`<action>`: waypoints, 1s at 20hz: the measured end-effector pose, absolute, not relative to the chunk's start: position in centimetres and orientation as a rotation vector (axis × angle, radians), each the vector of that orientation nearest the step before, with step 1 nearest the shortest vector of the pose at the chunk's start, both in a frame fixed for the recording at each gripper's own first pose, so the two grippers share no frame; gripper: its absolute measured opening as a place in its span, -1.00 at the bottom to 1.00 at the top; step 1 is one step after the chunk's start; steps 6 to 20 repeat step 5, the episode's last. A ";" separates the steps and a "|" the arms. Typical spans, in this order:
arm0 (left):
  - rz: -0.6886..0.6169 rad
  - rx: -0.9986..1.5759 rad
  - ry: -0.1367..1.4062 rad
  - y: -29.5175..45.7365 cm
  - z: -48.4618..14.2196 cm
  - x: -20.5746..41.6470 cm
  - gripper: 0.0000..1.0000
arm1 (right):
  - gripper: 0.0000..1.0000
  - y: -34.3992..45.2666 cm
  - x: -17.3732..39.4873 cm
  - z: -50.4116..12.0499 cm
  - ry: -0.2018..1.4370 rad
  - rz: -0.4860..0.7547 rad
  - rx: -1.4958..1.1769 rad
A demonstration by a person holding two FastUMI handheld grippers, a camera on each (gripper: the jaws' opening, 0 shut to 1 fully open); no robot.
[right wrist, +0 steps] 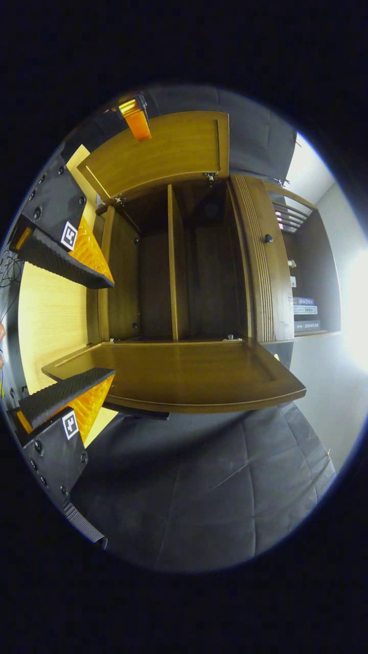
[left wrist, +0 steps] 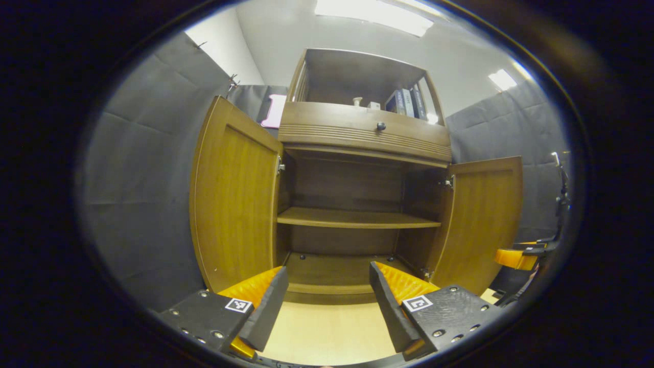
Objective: Open the right door of the double-door shoe cabinet with the right hand, and open the left door with the left hand.
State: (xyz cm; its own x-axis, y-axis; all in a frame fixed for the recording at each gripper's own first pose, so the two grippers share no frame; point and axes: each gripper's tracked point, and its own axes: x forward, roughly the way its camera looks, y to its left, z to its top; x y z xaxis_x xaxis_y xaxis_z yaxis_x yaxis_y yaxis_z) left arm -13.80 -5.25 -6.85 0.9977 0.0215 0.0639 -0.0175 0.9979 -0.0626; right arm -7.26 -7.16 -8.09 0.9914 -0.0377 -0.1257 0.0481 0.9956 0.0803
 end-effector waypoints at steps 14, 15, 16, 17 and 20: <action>0.023 -0.071 -0.072 -5.4 -6.9 -14.1 0.83 | 0.86 -6.0 -6.6 -7.4 0.108 -0.011 0.072; 0.023 -0.071 -0.072 -5.4 -6.9 -14.1 0.83 | 0.86 -6.0 -6.6 -7.4 0.108 -0.011 0.072; 0.023 -0.071 -0.072 -5.4 -6.9 -14.1 0.83 | 0.86 -6.0 -6.6 -7.4 0.108 -0.011 0.072; 0.023 -0.071 -0.072 -5.4 -6.9 -14.1 0.83 | 0.86 -6.0 -6.6 -7.4 0.108 -0.011 0.072; 0.023 -0.071 -0.072 -5.4 -6.9 -14.1 0.83 | 0.86 -6.0 -6.6 -7.4 0.108 -0.011 0.072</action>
